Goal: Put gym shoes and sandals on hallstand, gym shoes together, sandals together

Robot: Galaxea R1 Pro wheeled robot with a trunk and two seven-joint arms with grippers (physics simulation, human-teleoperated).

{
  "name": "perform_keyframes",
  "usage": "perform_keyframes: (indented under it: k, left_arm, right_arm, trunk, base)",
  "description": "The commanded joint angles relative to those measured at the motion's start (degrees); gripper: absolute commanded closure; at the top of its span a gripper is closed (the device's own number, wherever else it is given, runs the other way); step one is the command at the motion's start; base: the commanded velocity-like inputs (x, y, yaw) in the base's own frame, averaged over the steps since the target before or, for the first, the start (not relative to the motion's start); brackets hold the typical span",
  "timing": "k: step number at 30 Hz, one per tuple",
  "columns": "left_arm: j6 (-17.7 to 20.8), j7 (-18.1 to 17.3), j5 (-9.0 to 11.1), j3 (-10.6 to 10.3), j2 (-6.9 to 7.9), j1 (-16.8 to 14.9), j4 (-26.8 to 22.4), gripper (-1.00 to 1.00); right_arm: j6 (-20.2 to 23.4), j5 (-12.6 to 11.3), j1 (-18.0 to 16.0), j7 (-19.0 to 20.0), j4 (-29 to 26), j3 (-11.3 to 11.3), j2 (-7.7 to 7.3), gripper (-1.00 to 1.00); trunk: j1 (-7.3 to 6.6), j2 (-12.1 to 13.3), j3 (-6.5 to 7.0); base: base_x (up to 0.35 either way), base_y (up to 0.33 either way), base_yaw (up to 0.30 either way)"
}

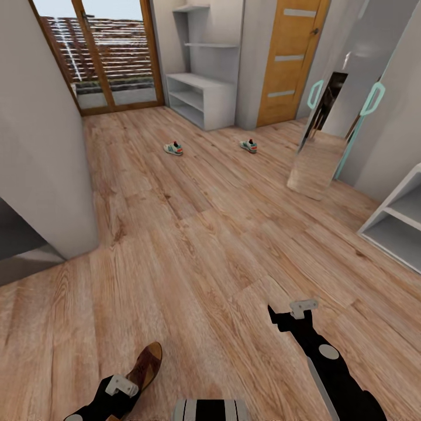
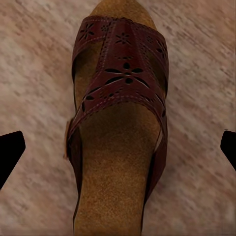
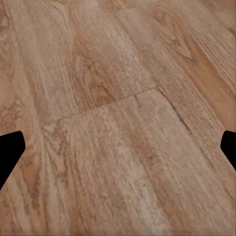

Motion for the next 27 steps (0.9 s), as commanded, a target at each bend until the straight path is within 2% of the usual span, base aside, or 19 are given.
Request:
perform_keyframes:
  k: [1, 11, 20, 27]
  left_arm:
    - [-0.2, -0.1, -0.6, 0.1, 0.01, 0.0, 0.0, -1.00]
    - [-0.1, -0.1, -3.3, 0.2, 0.00, 0.0, 0.0, -1.00]
    - [0.0, -0.1, -4.0, 0.2, 0.27, 0.0, 0.2, -1.00]
    - [0.1, -0.1, -4.1, 0.2, 0.34, 0.0, 0.2, -1.00]
  right_arm:
    - [0.3, 0.2, 0.0, 0.1, -0.1, 0.0, -0.03, -1.00]
    - [0.3, 0.2, 0.0, 0.1, -0.2, 0.0, -0.03, -1.00]
    - [0.3, 0.2, 0.0, 0.1, -0.4, 0.0, -0.03, -1.00]
    - [0.4, 0.2, 0.0, 0.1, -0.4, 0.1, -0.03, -1.00]
  trunk:
    - [-0.01, 0.0, -0.12]
    - [-0.01, 0.0, -0.52]
    - [-0.01, 0.0, -0.58]
    - [0.17, -0.1, -2.53]
  base:
    - [0.000, 0.000, 0.000]
    - [0.000, 0.000, 0.000]
    - [0.000, 0.000, 0.000]
    - [0.000, 0.000, 0.000]
